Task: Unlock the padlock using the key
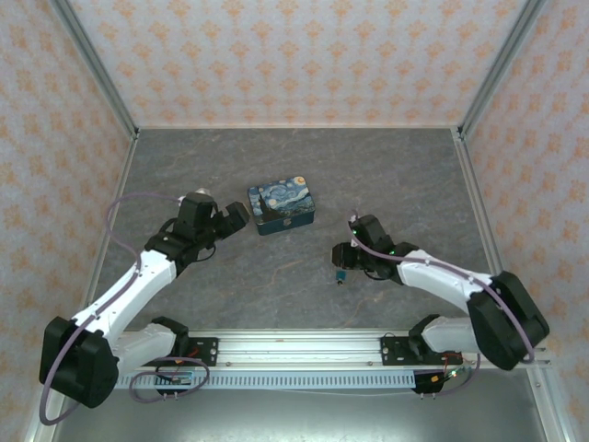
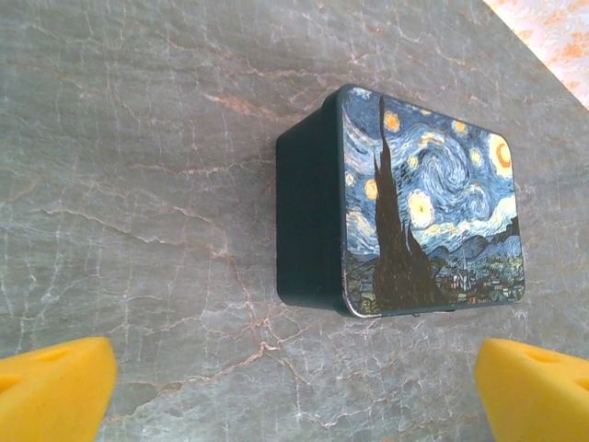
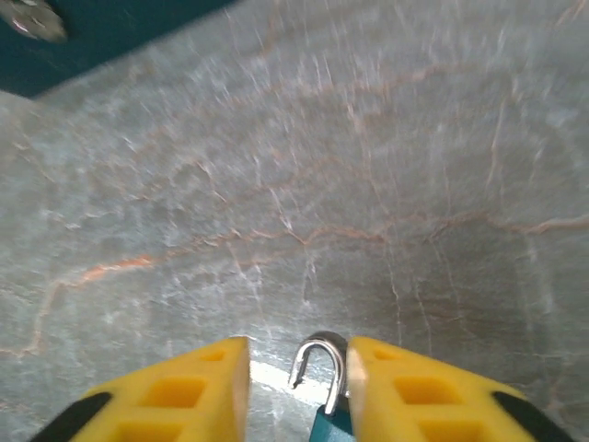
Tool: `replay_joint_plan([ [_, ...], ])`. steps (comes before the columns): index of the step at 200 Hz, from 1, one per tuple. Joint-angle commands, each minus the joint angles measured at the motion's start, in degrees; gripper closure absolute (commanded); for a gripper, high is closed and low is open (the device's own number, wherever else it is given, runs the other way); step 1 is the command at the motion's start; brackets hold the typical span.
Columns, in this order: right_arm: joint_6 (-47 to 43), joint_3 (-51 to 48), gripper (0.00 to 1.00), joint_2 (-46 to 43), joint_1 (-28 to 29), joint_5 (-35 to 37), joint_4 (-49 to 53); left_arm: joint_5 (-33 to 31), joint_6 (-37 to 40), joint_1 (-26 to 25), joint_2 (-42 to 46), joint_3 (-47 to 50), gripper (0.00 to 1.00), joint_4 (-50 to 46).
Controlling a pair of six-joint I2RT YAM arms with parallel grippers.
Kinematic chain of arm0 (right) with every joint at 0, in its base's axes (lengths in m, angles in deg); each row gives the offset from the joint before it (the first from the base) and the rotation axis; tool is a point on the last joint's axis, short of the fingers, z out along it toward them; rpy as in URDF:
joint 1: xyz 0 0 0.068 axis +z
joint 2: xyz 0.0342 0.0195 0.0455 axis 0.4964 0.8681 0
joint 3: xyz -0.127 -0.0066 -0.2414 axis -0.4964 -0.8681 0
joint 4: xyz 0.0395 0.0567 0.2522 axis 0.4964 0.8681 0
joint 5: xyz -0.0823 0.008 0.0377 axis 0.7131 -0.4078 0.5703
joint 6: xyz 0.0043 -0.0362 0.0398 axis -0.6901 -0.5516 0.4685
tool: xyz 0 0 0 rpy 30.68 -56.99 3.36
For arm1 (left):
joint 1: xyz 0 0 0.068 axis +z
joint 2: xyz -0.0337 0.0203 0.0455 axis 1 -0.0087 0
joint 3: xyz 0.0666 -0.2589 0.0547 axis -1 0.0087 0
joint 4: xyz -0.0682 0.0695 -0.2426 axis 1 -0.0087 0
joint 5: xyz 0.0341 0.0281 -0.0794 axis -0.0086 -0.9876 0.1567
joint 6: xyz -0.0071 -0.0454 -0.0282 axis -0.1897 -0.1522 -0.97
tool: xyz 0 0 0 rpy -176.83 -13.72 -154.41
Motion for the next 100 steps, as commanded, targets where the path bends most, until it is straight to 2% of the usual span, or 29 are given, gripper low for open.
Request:
replay_joint_plan([
  [1, -1.7, 2.1, 0.58, -6.7, -0.2, 6.9, 4.7, -3.8, 2.6, -0.3, 2.9, -1.0, 0.00, -2.1],
  [50, -3.1, 1.0, 0.26, -19.1, -1.5, 17.0, 6.9, -11.7, 7.0, -0.1, 12.4, 3.1, 0.00, -0.1],
  [79, -5.4, 0.3, 0.12, -23.1, -7.5, 18.0, 6.6, -17.6, 12.2, -0.1, 18.2, 5.9, 0.00, 3.3],
  [100, -7.2, -0.4, 0.04, -25.2, -13.5, 17.8, 5.4, -20.8, 19.5, -0.1, 22.0, 8.7, 0.00, 7.1],
])
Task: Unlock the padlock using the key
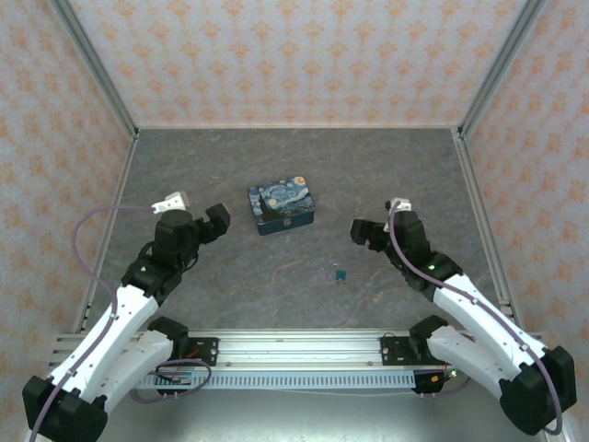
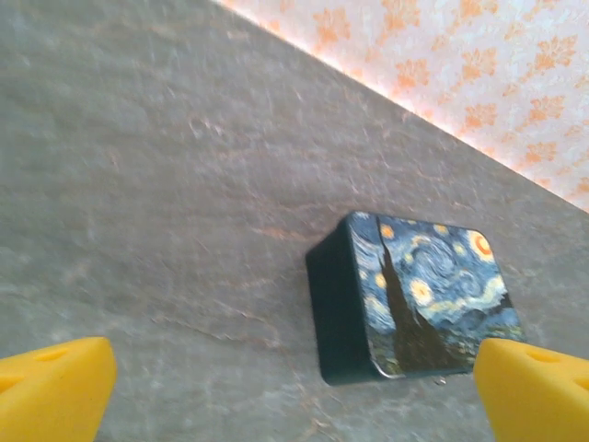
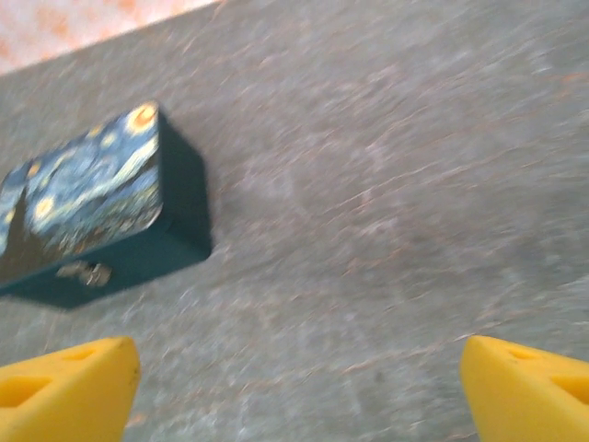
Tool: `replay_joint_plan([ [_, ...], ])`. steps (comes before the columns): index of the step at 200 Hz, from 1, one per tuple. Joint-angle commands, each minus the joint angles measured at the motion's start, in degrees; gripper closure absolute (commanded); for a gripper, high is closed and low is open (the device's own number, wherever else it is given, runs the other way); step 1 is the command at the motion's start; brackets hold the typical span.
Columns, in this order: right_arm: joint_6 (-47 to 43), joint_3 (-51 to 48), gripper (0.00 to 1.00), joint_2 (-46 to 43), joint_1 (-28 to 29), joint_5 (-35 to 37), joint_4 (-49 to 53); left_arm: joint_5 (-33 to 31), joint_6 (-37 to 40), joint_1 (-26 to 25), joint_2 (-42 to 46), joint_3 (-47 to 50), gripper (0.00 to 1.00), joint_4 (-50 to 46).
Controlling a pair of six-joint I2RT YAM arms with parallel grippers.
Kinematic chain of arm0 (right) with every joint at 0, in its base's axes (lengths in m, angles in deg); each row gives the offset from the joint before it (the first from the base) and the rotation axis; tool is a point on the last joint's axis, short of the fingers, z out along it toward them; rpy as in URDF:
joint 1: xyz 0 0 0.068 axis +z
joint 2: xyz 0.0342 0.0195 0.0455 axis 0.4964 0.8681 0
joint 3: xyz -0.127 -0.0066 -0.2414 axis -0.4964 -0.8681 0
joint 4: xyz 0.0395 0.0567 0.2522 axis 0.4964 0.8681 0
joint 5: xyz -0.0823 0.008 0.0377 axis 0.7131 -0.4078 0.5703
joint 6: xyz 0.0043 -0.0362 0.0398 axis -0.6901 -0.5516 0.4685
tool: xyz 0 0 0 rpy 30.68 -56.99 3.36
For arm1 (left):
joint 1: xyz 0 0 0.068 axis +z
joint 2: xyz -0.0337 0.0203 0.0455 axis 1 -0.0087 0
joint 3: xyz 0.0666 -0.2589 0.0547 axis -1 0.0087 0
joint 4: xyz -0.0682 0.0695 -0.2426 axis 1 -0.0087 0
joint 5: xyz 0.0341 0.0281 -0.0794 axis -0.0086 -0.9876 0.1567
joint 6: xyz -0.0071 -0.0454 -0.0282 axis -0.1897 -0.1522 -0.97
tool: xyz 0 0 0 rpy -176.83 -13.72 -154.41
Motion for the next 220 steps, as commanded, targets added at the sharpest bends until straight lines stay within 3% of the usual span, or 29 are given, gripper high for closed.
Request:
replay_joint_plan([
  [1, -2.9, -0.9, 0.04, -2.4, -5.6, 3.0, 0.3, -7.8, 9.2, -0.1, 3.7, 2.8, 0.00, 5.6],
  [34, -6.1, -4.1, 0.01, -4.0, -13.8, 3.1, -5.3, -13.0, 15.8, -0.1, 7.3, 7.1, 0.00, 7.8],
  [66, -10.2, -9.5, 0.01, -4.6, -17.9, 4.1, -13.6, -14.7, 18.9, -0.1, 8.2, 10.0, 0.00, 8.4],
  [96, -13.5, -15.5, 0.01, -3.4, -20.0, 9.6, -24.5, -17.8, 21.1, -0.1, 7.6, 12.6, 0.00, 10.0],
  [154, -17.2, -16.4, 0.01, 13.1, -26.0, 4.1, -39.3, -22.2, 25.6, 1.0, 0.5, 12.3, 0.00, 13.5],
  [172, -17.6, -18.1, 0.01, 16.7, -26.4, 2.3, -49.1, -23.3, 26.8, 2.1, -3.7, 12.5, 0.00, 15.7],
  [220, -17.7, -16.3, 0.01, 30.3, -27.0, -3.3, -63.7, -19.5, 31.7, 3.1, -15.0, 15.3, 0.00, 30.8],
])
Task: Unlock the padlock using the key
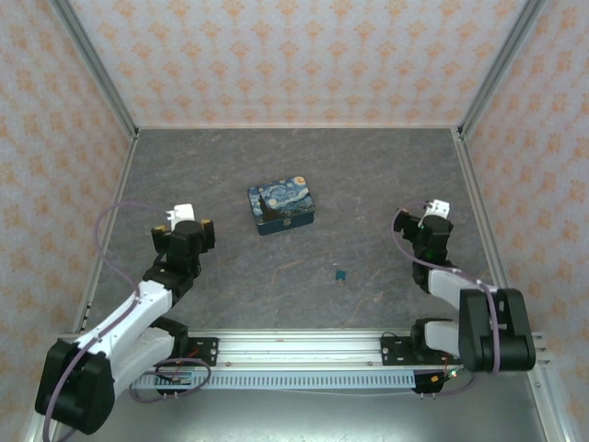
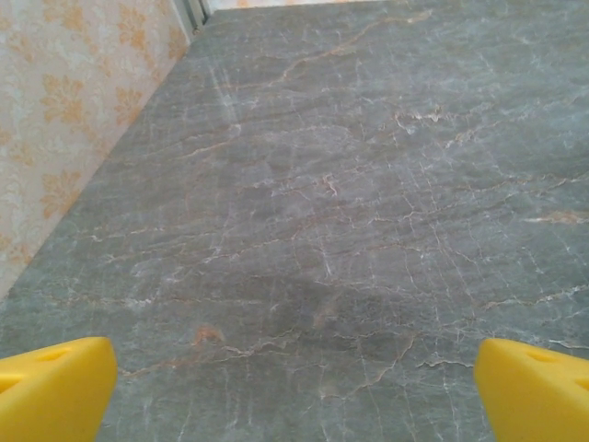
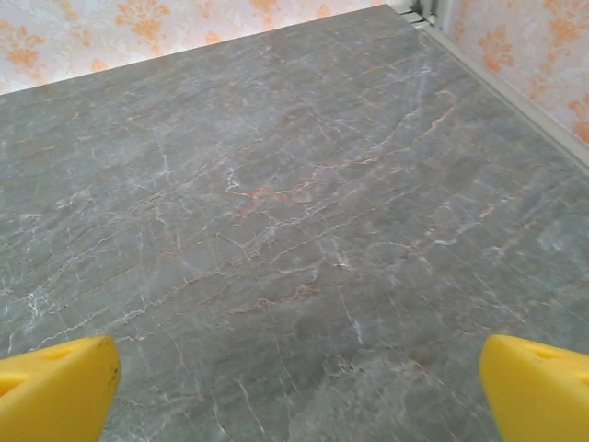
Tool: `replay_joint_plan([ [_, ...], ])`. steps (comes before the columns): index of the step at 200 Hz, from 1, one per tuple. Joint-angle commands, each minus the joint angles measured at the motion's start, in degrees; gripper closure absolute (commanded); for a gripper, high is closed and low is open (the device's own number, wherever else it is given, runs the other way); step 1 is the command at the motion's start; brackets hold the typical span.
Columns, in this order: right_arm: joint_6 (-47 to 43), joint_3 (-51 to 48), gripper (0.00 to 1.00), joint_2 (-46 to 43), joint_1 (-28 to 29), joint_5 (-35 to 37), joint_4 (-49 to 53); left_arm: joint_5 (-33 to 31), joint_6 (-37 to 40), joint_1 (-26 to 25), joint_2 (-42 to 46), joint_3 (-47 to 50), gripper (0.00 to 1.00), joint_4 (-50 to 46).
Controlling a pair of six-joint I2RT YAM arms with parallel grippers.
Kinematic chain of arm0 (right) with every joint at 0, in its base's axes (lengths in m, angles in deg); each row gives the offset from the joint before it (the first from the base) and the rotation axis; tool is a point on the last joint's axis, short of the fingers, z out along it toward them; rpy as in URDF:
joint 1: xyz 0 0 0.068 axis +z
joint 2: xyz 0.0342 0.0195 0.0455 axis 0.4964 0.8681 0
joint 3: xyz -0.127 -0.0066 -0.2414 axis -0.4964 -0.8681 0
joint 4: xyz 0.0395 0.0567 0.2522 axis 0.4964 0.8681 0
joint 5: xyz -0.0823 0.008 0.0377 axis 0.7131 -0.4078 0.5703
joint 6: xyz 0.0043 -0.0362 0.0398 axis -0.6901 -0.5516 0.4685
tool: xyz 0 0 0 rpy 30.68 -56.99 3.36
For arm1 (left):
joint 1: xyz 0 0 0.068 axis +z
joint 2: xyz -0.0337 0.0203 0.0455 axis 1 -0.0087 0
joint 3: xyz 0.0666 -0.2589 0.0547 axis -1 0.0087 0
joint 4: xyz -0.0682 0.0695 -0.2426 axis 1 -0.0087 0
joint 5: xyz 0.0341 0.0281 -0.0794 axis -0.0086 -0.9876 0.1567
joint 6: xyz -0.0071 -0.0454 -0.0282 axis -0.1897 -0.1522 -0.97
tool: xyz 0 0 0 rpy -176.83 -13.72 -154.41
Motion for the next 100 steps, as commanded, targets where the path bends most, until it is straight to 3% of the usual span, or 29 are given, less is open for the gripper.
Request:
replay_joint_plan([
  [1, -0.8, 1.0, 0.01, 6.2, -0.4, -3.8, -12.1, 0.4, 4.5, 0.5, -4.0, 1.7, 0.00, 11.1],
  [34, -1.3, 2.4, 0.01, 14.9, -0.4, -5.3, -17.7, 2.9, 7.5, 1.1, -9.7, 2.1, 0.00, 19.1],
  [63, -1.8, 7.9, 0.01, 15.1, -0.5, -5.8, -6.6, 6.2, 8.6, 2.1, -12.0, 2.5, 0.00, 24.3],
  [100, -1.7, 7.6, 0.01, 15.1, -0.5, -5.7, -7.5, 10.5, 8.9, 4.6, -15.5, 3.0, 0.00, 31.6],
])
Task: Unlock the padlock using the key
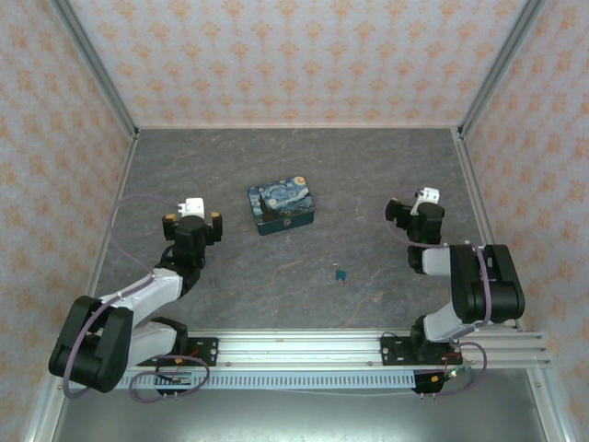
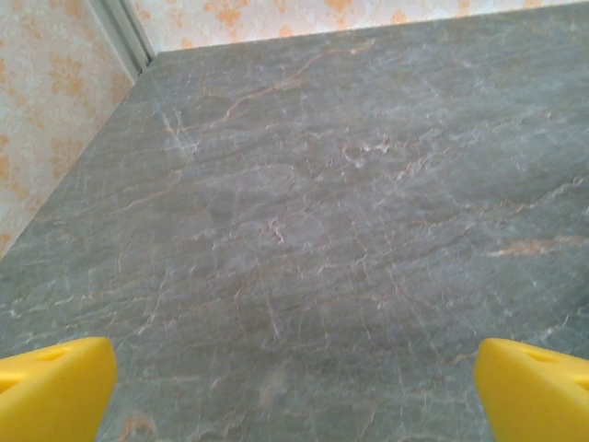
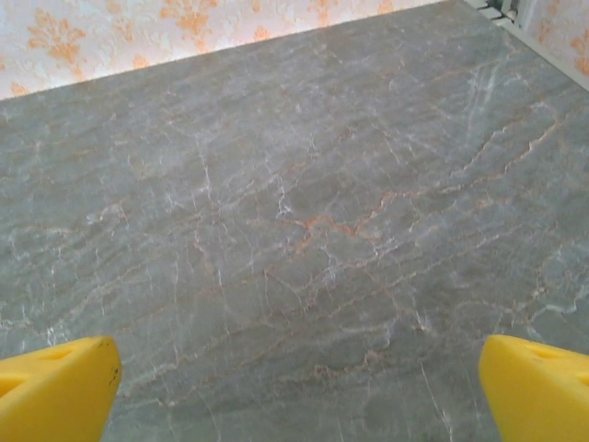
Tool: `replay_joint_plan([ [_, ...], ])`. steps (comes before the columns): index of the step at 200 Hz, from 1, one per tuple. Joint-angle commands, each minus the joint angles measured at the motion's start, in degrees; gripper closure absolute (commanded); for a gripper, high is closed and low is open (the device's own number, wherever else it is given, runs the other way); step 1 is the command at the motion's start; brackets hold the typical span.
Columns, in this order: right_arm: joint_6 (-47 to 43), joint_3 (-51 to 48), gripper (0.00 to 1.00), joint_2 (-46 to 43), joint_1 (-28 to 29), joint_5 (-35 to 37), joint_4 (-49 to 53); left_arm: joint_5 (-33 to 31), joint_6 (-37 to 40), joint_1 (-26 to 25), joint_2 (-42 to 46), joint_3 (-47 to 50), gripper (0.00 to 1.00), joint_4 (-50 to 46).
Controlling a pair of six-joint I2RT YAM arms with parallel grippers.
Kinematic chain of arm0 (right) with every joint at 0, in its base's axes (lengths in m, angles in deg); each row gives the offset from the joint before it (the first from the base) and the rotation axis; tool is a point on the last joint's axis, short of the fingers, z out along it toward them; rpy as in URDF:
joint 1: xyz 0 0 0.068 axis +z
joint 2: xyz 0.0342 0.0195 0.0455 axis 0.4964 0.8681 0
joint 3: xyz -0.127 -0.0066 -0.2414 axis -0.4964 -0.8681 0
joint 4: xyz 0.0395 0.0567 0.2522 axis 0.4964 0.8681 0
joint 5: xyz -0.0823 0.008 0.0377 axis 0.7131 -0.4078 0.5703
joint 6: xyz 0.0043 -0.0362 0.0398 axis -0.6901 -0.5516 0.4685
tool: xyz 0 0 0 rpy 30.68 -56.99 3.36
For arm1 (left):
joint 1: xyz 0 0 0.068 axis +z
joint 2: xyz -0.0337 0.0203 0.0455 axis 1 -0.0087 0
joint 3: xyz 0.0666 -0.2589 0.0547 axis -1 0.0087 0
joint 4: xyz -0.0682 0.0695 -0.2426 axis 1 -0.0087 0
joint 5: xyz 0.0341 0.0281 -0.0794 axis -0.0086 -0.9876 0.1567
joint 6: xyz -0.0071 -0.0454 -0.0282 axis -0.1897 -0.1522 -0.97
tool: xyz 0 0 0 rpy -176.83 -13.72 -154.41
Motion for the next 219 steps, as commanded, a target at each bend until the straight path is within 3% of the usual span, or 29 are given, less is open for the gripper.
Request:
replay_joint_plan([
  [1, -0.9, 0.3, 0.01, 0.1, -0.5, -0.7, 0.6, 3.4, 1.6, 1.6, -2.1, 1.0, 0.00, 8.9],
  [44, -0.9, 0.2, 0.01, 0.0, -0.5, -0.6, 0.5, 9.6, 1.3, 5.4, -6.9, 1.4, 0.00, 17.0],
  [83, -0.9, 0.2, 0.01, 0.0, -0.4, -0.7, 0.5, 14.7, 1.5, 7.9, -18.0, 1.5, 0.00, 28.0],
  [113, -0.9, 0.2, 0.01, 0.1, -0.4, -0.7, 0.6, 15.1, -0.6, 9.5, -18.6, -5.6, 0.00, 15.1],
  [219, -1.2, 0.2, 0.01, -0.1, -0.1, 0.1, 0.6, 15.5, -1.4, 10.6, -18.8, -5.6, 0.00, 15.3],
])
